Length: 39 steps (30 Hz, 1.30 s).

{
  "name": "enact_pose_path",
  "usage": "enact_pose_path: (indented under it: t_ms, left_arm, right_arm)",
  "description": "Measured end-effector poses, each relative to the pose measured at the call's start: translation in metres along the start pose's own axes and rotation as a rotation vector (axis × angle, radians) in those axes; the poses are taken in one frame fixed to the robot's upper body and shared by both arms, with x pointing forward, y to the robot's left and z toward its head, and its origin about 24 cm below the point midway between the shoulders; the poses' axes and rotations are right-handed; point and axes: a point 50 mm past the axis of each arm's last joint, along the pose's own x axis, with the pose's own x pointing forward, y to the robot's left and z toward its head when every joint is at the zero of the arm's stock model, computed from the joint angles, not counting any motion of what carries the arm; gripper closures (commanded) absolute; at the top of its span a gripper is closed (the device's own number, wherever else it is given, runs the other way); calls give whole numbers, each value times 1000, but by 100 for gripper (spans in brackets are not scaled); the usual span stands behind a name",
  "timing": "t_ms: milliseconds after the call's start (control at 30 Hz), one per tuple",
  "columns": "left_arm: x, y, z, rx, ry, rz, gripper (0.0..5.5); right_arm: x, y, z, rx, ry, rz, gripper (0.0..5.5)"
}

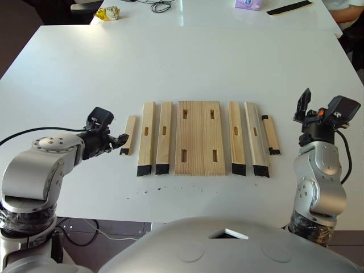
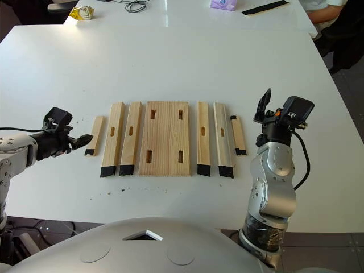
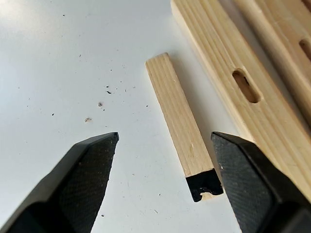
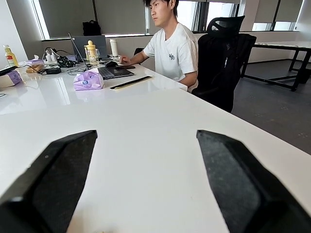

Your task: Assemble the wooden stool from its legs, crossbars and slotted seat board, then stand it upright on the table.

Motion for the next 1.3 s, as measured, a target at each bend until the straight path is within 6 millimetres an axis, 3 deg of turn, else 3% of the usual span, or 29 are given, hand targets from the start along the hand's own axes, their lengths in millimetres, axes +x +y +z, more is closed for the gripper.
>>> enact_pose_path:
  t_ms: [767, 1300]
  left_arm:
    - [22, -26, -28, -204, 50, -4, 195]
    - [34, -21, -35, -240, -1, 51, 195]
  right_arm:
    - [4, 3, 4, -20, 7, 36, 171]
    - [9, 8, 8, -32, 10, 90, 171]
